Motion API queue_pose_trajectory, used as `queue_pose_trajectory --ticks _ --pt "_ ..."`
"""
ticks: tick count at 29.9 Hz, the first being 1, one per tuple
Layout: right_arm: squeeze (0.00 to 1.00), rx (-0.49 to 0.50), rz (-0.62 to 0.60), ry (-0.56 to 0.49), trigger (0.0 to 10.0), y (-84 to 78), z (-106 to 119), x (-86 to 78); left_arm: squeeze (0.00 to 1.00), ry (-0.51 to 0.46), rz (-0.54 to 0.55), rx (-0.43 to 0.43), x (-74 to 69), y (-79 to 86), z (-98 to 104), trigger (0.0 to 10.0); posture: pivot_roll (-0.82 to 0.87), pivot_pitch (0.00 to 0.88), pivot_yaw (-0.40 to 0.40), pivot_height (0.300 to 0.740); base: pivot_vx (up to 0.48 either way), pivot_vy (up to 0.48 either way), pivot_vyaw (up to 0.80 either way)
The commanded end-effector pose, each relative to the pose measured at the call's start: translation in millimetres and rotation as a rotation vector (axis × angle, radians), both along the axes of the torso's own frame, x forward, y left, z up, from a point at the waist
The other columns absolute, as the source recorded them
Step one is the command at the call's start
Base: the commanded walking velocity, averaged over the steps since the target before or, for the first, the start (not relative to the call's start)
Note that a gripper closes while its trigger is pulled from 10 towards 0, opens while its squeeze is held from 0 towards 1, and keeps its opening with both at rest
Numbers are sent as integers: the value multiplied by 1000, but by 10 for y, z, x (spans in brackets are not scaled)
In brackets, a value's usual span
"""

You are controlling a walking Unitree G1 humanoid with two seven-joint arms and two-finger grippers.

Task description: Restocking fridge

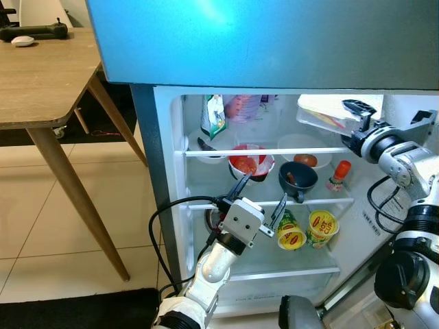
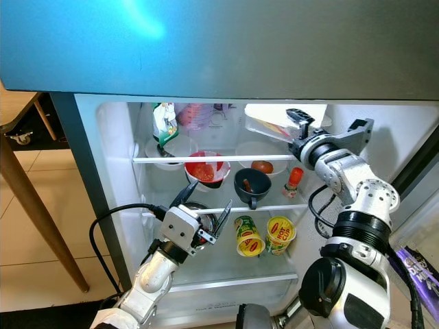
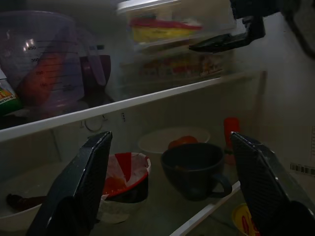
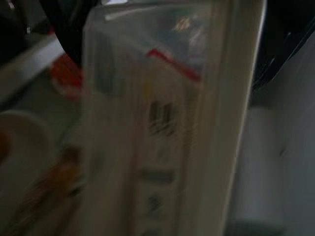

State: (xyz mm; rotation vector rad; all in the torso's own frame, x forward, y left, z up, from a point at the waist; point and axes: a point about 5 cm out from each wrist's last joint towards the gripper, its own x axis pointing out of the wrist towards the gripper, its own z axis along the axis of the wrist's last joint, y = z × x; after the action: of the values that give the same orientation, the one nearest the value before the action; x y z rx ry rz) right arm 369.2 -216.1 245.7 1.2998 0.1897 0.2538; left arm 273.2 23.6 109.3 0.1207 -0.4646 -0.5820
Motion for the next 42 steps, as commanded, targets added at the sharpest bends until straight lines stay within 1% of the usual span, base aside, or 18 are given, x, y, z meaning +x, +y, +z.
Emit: queue_pose_trajectory --ticks 1,5,9,10,11,12,13,14,15,17,20,24,27,28,32,34,41,42 --pt "0 -2 36 -48 10000 46 77 -19 0 45 -10 -21 -48 -86 -54 10000 -134 4 -66 550 0 0 0" --pt "0 -15 60 -70 10000 93 106 -28 0 46 -8 -22 -45 -88 -54 10000 -135 5 -67 550 0 0 0" --pt "0 -36 77 -58 10000 127 84 -29 0 46 -7 -22 -46 -87 -55 10000 -135 5 -67 550 0 0 0" --pt "0 -47 82 -45 10000 138 62 -26 0 46 -7 -22 -44 -89 -54 10000 -136 6 -68 550 0 0 0" --pt "0 -81 83 -18 10000 153 14 -22 0 47 -7 -23 -43 -90 -54 10000 -136 6 -68 550 0 0 0" --pt "0 -81 83 -18 10000 153 14 -22 0 47 -7 -23 -43 -90 -54 10000 -136 6 -68 550 0 0 0" --pt "0 -117 70 18 10000 157 -47 -15 0 47 -7 -23 -42 -90 -54 10000 -136 6 -68 550 0 0 0" --pt "0 -117 70 18 10000 157 -47 -15 0 47 -7 -23 -42 -90 -54 10000 -136 6 -68 550 0 0 0" --pt "0 -108 5 23 10000 79 -51 8 0 48 -6 -24 -43 -89 -54 10000 -136 6 -68 550 0 0 0" --pt "0 -98 -9 14 10000 50 -34 10 0 48 -6 -24 -43 -92 -54 10000 -136 8 -69 550 0 0 0" --pt "0 -88 24 -24 10000 67 21 -6 0 48 -6 -24 -44 -94 -54 10000 -136 8 -69 550 0 0 0" --pt "0 -126 144 -79 10000 202 64 -63 0 49 -7 -22 -43 -94 -57 10000 -136 8 -69 550 0 0 0" --pt "0 -128 166 -91 10000 234 66 -74 0 49 -8 -22 -43 -94 -59 10000 -136 0 -71 550 0 0 0" --pt "0 -134 200 -106 10000 269 66 -92 0 50 -8 -21 -42 -96 -60 10000 -136 0 -71 550 0 0 0" --pt "0 -144 236 -114 10000 302 53 -112 0 49 -9 -22 -41 -101 -58 10000 -136 0 -71 550 0 0 0" --pt "0 -153 261 -107 10000 322 12 -129 0 50 -10 -21 -44 -105 -61 10000 -131 0 -73 550 0 0 0" --pt "0 -185 275 -74 10000 326 -74 -141 0 51 -12 -19 -46 -107 -65 10000 -131 0 -73 550 0 0 0" --pt "0 -212 250 -53 10000 299 -101 -129 0 50 -12 -19 -47 -107 -66 10000 -131 0 -74 550 0 0 0"
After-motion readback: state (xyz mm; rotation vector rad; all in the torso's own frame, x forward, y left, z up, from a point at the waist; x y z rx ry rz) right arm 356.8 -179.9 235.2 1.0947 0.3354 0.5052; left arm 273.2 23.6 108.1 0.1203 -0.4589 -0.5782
